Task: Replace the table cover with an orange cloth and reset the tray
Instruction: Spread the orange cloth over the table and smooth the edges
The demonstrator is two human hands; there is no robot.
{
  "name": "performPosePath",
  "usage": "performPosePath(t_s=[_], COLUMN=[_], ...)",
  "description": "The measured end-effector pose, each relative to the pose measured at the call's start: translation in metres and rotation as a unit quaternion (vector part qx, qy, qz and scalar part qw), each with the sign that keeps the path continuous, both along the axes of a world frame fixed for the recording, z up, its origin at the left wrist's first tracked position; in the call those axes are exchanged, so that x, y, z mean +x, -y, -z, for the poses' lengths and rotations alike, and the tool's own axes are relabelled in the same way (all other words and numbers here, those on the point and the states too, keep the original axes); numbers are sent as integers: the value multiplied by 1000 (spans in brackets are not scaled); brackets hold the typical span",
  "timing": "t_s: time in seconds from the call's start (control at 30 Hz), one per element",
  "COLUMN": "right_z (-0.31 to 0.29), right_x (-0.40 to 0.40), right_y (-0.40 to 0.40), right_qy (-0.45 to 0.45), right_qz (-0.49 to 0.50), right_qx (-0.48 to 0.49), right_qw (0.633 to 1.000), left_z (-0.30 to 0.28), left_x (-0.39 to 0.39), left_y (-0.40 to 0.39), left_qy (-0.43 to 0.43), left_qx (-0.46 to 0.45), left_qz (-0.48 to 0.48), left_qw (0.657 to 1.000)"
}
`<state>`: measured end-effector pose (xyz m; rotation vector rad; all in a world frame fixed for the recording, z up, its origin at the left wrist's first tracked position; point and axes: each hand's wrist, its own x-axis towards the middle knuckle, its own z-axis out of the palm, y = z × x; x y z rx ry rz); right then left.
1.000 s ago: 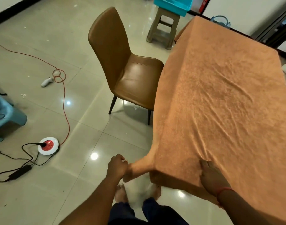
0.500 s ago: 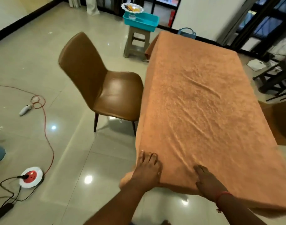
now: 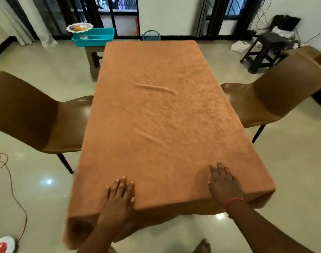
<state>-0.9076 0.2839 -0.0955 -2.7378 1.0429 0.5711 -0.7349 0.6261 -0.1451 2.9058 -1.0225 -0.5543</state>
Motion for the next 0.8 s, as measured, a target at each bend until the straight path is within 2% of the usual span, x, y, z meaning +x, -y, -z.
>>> performPosePath(t_s=[0.1, 0.27, 0.43, 0.57, 0.67, 0.8], right_z=[7, 24, 22, 15, 14, 14], right_x=[-34, -72, -83, -96, -112, -135], right_y=[37, 50, 51, 69, 89, 131], right_qy=[-9, -28, -22, -3, 11, 27], right_qz=[20, -40, -54, -66, -66, -50], right_qx=[26, 58, 75, 99, 108, 89], right_qw=[999, 997, 995, 993, 992, 994], left_z=[4, 1, -4, -12, -12, -21], left_x=[-18, -53, -61, -77, -93, -129], left_y=[-5, 3, 31, 77, 121, 207], left_qy=[-3, -4, -13, 15, -5, -24], left_qx=[24, 79, 132, 71, 75, 65], left_qz=[-52, -128, -188, -245, -185, -46], left_qw=[998, 989, 973, 967, 980, 997])
